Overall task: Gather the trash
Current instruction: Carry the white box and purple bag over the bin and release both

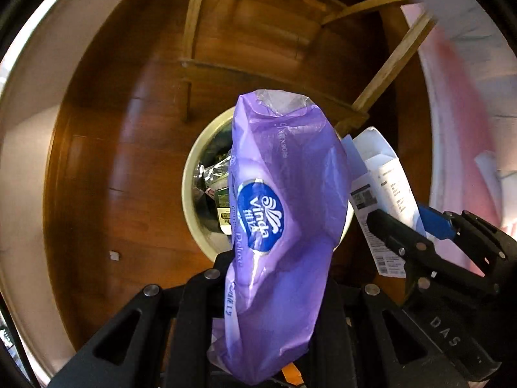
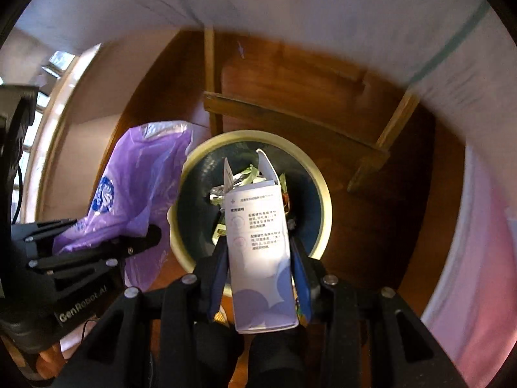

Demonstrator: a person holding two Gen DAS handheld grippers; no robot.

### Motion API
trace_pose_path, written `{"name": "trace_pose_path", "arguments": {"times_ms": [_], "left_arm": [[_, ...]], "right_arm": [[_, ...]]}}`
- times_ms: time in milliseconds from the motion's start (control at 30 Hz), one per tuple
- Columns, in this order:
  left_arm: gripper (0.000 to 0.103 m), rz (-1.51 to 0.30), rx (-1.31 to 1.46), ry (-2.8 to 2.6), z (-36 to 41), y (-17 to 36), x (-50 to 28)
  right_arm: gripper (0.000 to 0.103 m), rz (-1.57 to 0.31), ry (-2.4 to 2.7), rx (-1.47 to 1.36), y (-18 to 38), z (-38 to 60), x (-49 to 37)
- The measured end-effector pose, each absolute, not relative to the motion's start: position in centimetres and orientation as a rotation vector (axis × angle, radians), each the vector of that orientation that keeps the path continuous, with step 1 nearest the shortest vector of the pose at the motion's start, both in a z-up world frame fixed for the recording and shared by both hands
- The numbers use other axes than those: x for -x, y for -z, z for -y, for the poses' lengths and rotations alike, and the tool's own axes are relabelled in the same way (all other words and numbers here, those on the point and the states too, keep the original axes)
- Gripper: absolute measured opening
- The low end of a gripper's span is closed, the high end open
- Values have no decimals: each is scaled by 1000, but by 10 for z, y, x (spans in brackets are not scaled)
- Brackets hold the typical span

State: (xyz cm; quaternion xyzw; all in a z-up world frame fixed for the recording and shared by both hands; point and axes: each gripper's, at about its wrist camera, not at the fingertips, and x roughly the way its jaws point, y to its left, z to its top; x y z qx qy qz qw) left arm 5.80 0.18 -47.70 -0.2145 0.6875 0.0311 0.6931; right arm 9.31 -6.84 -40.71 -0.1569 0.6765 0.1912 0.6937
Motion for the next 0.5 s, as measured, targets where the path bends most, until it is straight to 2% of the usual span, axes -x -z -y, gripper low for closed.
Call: {"name": "trace_pose_path", "arguments": {"times_ms": [100,267,300,367,433,500], "left_arm": [[17,-1539,474,-55,4,500,-69],[37,-1524,418,-41,2,530,-75],[50,-1523,412,-42,2,533,-76],[62,-1513,397,-57,-2,539,-77],[79,-1505,404,-74,-8,540,-73],[86,-1505,431,-92,-17,540,-69]], "right_arm": [[37,-1511,-425,338,431,73,-99],[37,-1517,-422,314,460,81,-112],[37,-1519,-422,311,463,83,-115],[38,-1519,-422,300,469,84,-116],[38,-1515,-422,293,472,83,-115],[38,-1511,-424,288,476,84,-115]]}}
